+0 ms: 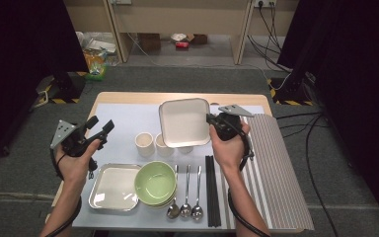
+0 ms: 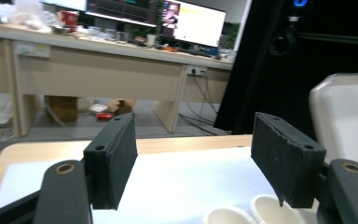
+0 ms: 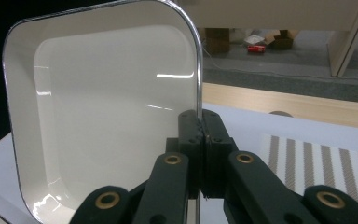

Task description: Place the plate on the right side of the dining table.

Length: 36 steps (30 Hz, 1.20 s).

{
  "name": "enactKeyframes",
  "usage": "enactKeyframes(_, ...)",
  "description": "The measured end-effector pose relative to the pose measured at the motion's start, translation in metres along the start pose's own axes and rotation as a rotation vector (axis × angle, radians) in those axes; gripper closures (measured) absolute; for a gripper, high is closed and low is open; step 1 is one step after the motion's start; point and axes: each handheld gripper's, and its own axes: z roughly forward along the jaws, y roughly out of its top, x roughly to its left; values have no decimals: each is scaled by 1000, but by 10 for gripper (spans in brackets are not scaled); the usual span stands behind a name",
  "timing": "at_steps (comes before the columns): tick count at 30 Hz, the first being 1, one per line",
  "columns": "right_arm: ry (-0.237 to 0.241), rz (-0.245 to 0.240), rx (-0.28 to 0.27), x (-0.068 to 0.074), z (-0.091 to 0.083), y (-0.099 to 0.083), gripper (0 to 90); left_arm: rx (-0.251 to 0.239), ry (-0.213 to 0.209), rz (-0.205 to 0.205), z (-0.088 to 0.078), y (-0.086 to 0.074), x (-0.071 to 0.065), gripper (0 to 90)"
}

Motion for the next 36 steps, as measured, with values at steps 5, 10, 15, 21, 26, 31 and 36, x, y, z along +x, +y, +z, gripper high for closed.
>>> enactKeyframes(5,-18,25,15,-15,-9,-2,893,19,44,-9,-10,-13,14,301)
enactKeyframes(10,-50,57,32,-33,-20,-8,893,42,87,-3,-17,-27,26,300)
enactKeyframes(15,-72,79,45,-46,-28,-12,893,70,111,-13,-22,-39,35,287)
enactKeyframes(21,-108,101,64,-68,-42,-19,893,91,117,-37,-23,-46,39,295)
enactKeyframes(26,-142,127,96,-87,-51,-30,893,105,121,-48,-23,-52,40,299)
enactKeyframes(31,-169,160,117,-105,-60,-40,893,101,114,-51,-22,-53,39,305)
enactKeyframes(36,-202,187,131,-121,-70,-47,893,101,115,-54,-22,-54,40,307)
